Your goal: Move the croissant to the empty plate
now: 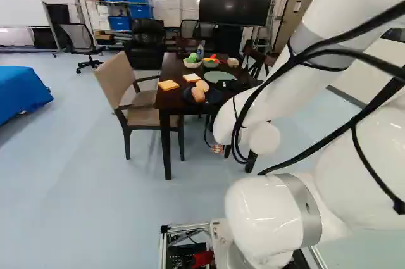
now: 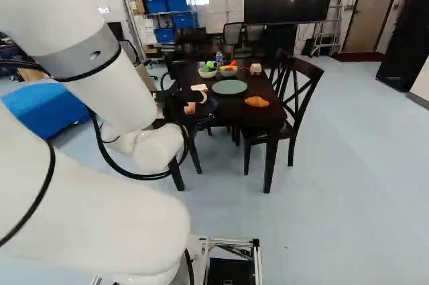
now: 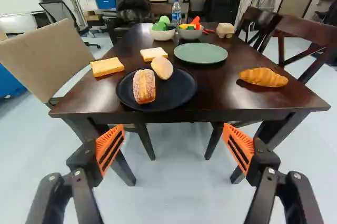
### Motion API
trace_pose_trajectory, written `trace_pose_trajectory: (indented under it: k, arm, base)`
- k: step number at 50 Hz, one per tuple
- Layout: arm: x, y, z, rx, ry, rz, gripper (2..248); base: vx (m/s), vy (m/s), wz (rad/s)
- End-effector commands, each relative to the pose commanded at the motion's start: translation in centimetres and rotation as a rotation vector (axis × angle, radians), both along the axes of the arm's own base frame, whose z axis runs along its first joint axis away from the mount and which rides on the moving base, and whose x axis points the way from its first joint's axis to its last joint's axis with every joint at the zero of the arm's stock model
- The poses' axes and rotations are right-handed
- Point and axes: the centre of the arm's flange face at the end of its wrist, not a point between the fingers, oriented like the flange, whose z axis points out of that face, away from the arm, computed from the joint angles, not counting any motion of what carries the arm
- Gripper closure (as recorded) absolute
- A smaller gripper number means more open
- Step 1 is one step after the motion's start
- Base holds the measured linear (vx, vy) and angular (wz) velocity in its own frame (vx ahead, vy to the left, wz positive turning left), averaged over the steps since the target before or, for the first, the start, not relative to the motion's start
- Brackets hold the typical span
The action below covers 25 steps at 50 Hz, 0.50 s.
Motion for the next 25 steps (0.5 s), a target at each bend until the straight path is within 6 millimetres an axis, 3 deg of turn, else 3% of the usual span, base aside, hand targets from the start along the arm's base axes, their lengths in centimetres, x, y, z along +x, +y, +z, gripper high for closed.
trace_pose_trajectory:
  k: [25]
  arm:
    - [0.0, 0.0, 0.0, 0.0, 0.0, 0.0, 3]
  base:
    - [0.01, 0.001, 0.009]
